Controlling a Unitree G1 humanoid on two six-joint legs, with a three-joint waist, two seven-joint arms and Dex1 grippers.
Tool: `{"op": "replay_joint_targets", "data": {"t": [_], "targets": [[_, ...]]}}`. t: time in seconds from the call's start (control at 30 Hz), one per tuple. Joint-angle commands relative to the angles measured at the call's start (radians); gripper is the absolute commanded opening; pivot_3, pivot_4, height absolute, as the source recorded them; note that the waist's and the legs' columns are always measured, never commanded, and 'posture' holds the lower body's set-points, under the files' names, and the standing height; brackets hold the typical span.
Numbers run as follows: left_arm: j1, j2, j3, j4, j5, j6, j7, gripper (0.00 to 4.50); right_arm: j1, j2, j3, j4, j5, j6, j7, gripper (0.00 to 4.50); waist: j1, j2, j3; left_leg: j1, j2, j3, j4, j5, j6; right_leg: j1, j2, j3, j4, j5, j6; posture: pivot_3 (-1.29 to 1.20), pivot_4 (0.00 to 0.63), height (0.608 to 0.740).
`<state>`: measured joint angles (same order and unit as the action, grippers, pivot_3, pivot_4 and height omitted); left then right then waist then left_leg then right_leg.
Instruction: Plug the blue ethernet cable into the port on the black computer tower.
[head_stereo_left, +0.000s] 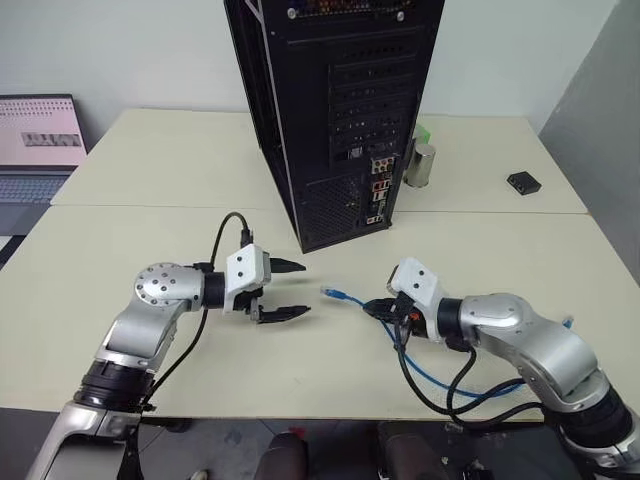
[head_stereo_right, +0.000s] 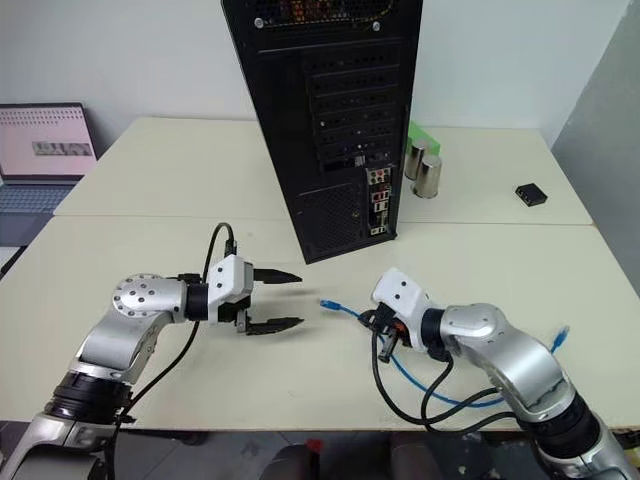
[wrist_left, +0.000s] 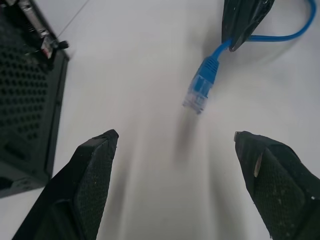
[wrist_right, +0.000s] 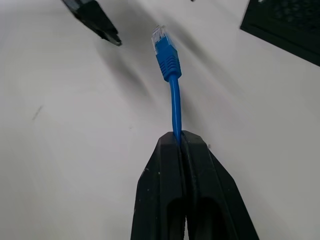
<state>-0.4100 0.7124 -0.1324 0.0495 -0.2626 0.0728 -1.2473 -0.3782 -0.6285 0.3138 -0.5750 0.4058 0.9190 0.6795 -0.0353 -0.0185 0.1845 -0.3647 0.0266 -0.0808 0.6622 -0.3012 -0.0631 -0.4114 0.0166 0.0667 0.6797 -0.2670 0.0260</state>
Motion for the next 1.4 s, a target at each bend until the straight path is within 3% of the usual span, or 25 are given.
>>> {"op": "replay_joint_targets", "data": {"t": [0.03,0.53,0.57,0.77,1.1,1.4], "targets": [[-0.026,0.008,-0.017,-0.025,-0.001,-0.028,-0.05,3.99,-0.014,-0.015,-0.019,-0.035,0.036,-0.006,0.05,0.01,0.0,0.0,0.0,0.0,0.0,0.0,0.0,0.0,0.0,0.0,0.0,0.0,0.0,0.0,0.0,0.0,0.15,0.74],[-0.022,-0.01,-0.043,-0.043,0.04,-0.137,-0.077,3.99,-0.016,-0.011,-0.028,-0.03,0.069,0.027,0.061,0.01,0.002,0.0,0.0,0.0,0.0,0.0,0.0,0.0,0.0,0.0,0.0,0.0,0.0,0.0,0.0,0.0,0.15,0.74],[-0.021,-0.011,-0.044,-0.039,0.045,-0.147,-0.077,3.61,-0.016,-0.01,-0.027,-0.03,0.07,0.027,0.061,0.0,0.001,0.0,0.0,0.0,0.0,0.0,0.0,0.0,0.0,0.0,0.0,0.0,0.0,0.0,0.0,0.0,0.15,0.74],[-0.022,-0.018,-0.052,-0.016,0.065,-0.186,-0.076,2.5,-0.017,-0.009,-0.025,-0.029,0.072,0.026,0.06,0.0,0.002,0.0,0.0,0.0,0.0,0.0,0.0,0.0,0.0,0.0,0.0,0.0,0.0,0.0,0.0,0.0,0.15,0.74],[-0.021,-0.034,-0.066,0.047,0.098,-0.267,-0.065,0.18,-0.02,-0.009,-0.021,-0.032,0.071,0.029,0.059,0.0,0.002,0.0,0.0,0.0,0.0,0.0,0.0,0.0,0.0,0.0,0.0,0.0,0.0,0.0,0.0,0.0,0.15,0.74],[-0.026,-0.051,-0.047,0.119,0.123,-0.319,-0.038,0.03,-0.021,-0.007,-0.017,-0.028,0.063,0.024,0.055,0.0,0.002,0.0,0.0,0.0,0.0,0.0,0.0,0.0,0.0,0.0,0.0,0.0,0.0,0.0,0.0,0.0,0.15,0.74]]}}
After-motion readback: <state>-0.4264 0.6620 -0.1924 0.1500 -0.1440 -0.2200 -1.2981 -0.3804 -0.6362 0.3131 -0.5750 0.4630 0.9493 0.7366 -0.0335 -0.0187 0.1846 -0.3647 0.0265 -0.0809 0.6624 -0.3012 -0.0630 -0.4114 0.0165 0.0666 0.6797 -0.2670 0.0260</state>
